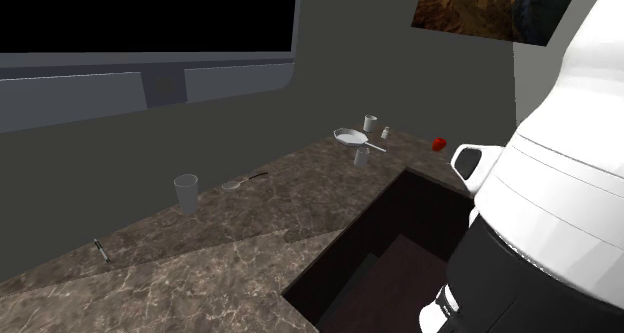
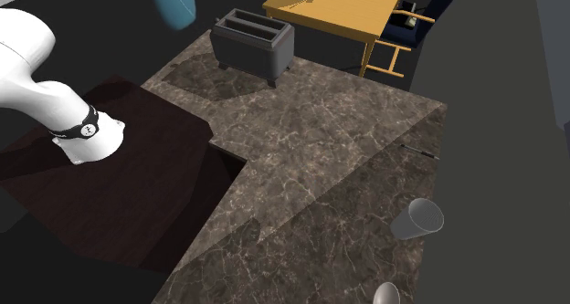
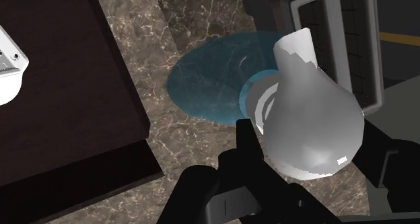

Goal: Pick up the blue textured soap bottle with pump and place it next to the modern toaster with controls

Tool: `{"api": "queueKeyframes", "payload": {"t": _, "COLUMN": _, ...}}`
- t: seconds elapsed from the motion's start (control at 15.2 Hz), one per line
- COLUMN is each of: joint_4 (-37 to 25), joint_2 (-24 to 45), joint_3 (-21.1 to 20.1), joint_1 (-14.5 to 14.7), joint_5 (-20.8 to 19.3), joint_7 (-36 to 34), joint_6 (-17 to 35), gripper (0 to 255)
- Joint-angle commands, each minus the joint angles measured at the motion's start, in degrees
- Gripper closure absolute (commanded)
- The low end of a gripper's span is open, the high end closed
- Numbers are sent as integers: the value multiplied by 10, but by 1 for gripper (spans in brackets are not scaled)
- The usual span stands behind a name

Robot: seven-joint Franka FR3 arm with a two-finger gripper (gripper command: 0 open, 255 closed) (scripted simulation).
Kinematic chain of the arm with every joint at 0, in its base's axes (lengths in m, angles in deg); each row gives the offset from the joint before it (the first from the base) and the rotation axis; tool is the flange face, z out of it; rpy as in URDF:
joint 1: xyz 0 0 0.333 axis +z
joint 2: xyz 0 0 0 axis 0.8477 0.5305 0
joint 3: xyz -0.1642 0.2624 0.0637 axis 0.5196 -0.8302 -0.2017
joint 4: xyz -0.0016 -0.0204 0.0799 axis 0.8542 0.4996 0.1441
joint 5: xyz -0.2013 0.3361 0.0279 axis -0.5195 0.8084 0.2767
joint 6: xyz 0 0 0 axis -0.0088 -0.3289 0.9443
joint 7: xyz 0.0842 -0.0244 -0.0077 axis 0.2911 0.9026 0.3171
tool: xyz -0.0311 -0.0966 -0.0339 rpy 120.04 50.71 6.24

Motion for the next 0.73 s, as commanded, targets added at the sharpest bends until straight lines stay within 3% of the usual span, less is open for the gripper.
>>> {"api": "queueKeyframes", "payload": {"t": 0.0, "joint_4": 17, "joint_2": -4, "joint_3": -3, "joint_1": 2, "joint_5": 4, "joint_7": 2, "joint_6": 14, "gripper": 255}}
{"api": "queueKeyframes", "payload": {"t": 0.66, "joint_4": 95, "joint_2": -14, "joint_3": -26, "joint_1": 11, "joint_5": 25, "joint_7": 13, "joint_6": 84, "gripper": 255}}
